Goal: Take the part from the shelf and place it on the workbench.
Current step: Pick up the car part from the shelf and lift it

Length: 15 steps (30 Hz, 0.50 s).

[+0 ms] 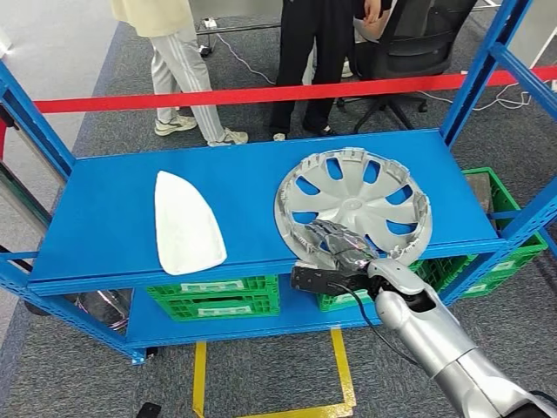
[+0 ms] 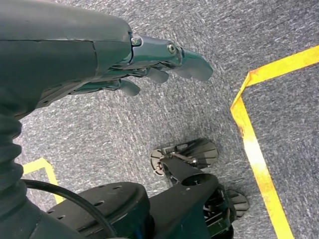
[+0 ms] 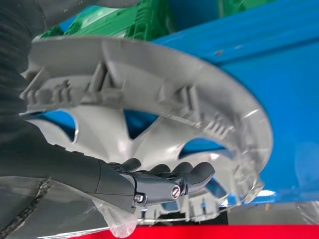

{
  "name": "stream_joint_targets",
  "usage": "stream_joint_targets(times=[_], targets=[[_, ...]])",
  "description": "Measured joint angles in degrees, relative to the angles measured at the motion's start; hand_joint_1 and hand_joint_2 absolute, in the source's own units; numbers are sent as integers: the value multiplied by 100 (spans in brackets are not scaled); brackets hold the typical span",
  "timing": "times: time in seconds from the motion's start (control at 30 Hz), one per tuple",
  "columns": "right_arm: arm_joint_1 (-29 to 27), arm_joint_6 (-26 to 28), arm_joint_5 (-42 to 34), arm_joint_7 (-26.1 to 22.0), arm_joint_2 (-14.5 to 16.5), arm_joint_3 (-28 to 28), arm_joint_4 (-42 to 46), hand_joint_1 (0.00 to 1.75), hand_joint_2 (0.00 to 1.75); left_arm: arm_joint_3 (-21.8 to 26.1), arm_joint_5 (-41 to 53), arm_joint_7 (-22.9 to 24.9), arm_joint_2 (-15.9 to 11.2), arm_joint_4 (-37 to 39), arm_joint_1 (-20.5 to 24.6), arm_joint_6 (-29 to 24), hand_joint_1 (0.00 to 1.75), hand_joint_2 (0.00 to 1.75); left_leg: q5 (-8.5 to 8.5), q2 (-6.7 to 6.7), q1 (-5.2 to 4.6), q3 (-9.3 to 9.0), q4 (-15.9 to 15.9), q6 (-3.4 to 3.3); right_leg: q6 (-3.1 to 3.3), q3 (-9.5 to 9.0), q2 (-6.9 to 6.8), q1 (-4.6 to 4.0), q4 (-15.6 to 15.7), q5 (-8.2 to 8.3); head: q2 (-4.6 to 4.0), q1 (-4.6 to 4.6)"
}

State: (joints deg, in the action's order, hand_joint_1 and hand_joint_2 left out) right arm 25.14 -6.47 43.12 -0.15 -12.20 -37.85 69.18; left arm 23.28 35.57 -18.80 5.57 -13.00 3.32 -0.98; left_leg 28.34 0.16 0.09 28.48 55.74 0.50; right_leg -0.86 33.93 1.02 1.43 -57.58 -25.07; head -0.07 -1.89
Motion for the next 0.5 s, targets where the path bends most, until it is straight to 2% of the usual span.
stream_joint_targets(times=[0.5], targets=[[300, -170, -214, -36, 59, -436, -155, 0, 175, 61, -22, 39, -61, 22, 2, -24, 0, 175, -5, -2, 1, 5, 0, 2, 1, 5, -5, 0, -5, 1, 0, 0]])
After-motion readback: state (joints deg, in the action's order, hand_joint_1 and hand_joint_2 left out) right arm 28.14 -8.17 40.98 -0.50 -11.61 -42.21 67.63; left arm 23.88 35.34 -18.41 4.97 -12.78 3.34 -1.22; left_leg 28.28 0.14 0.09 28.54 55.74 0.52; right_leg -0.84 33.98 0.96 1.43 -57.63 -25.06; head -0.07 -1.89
